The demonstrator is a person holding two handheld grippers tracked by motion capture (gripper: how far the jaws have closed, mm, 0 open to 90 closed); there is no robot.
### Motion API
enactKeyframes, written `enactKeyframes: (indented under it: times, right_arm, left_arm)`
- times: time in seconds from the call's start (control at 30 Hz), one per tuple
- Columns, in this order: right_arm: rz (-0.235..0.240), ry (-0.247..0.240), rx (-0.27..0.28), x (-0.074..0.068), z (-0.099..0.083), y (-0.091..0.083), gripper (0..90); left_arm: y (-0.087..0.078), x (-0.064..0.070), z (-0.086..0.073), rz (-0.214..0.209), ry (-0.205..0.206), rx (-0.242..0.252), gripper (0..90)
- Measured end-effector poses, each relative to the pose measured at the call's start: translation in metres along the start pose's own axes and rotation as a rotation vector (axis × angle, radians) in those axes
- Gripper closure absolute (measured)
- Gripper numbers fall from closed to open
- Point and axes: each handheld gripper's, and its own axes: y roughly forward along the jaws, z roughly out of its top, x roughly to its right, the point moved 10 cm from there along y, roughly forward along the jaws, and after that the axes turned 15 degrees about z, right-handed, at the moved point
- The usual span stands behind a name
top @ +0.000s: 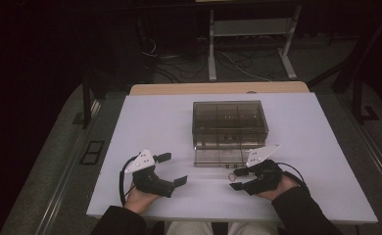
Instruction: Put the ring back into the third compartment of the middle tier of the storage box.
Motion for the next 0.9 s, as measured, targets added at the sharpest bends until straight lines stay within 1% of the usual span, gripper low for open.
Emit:
enactKeyframes:
  times: [0.13, 0.47, 0.53, 0.63, 0.67, 0.73, 0.8, 0.87, 0.9]
  right_arm:
    - [-0.003, 0.003, -0.013, 0.001, -0.002, 0.003, 48.8]
    - [-0.015, -0.009, -0.032, 0.005, -0.005, 0.011, 48.3]
    - [-0.015, -0.004, -0.036, 0.005, -0.005, 0.012, 48.0]
    - [-0.024, -0.025, -0.053, 0.007, -0.006, 0.014, 47.5]
    - [-0.019, -0.017, -0.051, 0.006, -0.006, 0.015, 47.4]
    - [-0.023, -0.025, -0.061, 0.008, -0.007, 0.016, 47.1]
    - [-0.021, -0.015, -0.063, 0.008, -0.007, 0.018, 46.9]
    - [-0.024, -0.025, -0.07, 0.01, -0.008, 0.018, 46.9]
    - [-0.023, -0.018, -0.068, 0.01, -0.008, 0.019, 46.8]
  left_arm:
    - [0.0, 0.0, 0.0, -0.002, 0.002, -0.002, 0.0]
    - [0.0, 0.001, 0.0, -0.003, 0.002, -0.003, 0.0]
    - [0.0, 0.001, 0.0, -0.002, 0.003, -0.004, 0.0]
    - [0.0, 0.001, 0.0, -0.002, 0.002, -0.004, 0.0]
    - [0.0, 0.001, 0.0, -0.002, 0.002, -0.004, 0.0]
    - [0.0, 0.001, -0.001, -0.003, 0.003, -0.006, 0.0]
    - [0.0, 0.001, 0.0, -0.002, 0.001, -0.005, 0.0]
    - [0.0, 0.001, 0.0, -0.002, 0.002, -0.004, 0.0]
    - [0.0, 0.001, 0.0, -0.002, 0.002, -0.004, 0.0]
